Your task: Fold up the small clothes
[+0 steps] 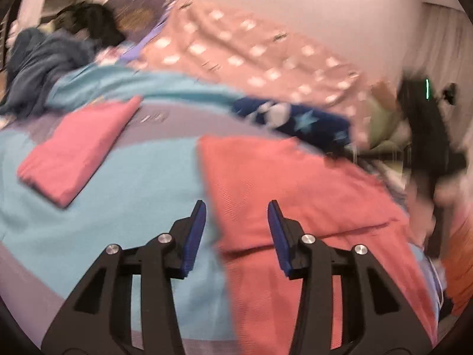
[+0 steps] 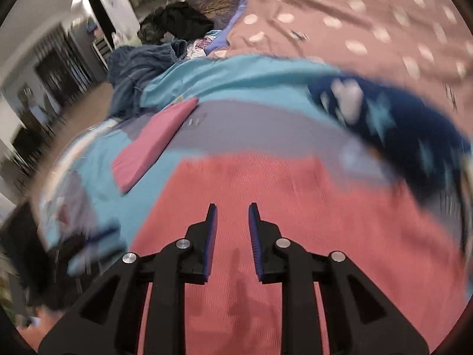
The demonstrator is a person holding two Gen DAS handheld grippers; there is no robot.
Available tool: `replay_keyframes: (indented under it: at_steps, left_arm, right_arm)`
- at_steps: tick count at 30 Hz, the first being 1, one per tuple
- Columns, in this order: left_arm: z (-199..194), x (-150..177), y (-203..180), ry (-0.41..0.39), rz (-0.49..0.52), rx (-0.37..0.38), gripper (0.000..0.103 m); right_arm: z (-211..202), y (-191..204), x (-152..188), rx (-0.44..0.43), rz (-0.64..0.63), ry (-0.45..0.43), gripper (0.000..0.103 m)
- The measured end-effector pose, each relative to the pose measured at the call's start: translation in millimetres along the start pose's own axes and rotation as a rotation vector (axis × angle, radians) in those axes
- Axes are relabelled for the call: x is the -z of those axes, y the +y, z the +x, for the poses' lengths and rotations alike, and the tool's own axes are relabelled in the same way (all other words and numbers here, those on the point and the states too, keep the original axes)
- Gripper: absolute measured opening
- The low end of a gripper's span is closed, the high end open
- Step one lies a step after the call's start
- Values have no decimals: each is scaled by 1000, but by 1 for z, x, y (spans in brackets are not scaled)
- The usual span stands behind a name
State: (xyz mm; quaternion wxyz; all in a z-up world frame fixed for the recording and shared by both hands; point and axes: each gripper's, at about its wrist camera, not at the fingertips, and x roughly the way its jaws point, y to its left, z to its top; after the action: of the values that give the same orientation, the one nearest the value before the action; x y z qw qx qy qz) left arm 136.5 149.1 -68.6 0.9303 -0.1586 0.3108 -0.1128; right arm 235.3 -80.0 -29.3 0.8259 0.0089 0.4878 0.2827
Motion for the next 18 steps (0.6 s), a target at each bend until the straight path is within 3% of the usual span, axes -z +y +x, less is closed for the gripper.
replay_keyframes:
  at_steps: [2,3,4,5,6,8,12,15,18]
  left_arm:
    - [4,-3,-13,15,14,86,43]
    - [15,-3,-19,60,24,84,44]
    - [26,-1,-22,106,32,66,44]
    - [51,6,-22,207,45,14,44]
    - [67,12,-19,267,40,-15,42]
    - [59,8,-20,240,41,-16,44]
    - [46,7,-30,240,77,-95,44]
    - [38,5,-50,237,118,-75,47]
    - [34,-3,-81,225,165,-58,52]
  right_arm:
    - [-5,-25,29,46,79,12,26]
    - [-2,-43,44,88,144,31,29]
    - [5,-64,58,127,212,56,24]
    - [1,-78,69,80,245,-2,12]
    - [-8,-84,77,62,287,-27,11]
    - [-29,-87,87,60,340,-61,15]
    - [-84,-105,119,107,376,-203,20]
    - [-130,-152,159,166,552,-319,26]
    - [-180,-202,222,192,801,-441,32]
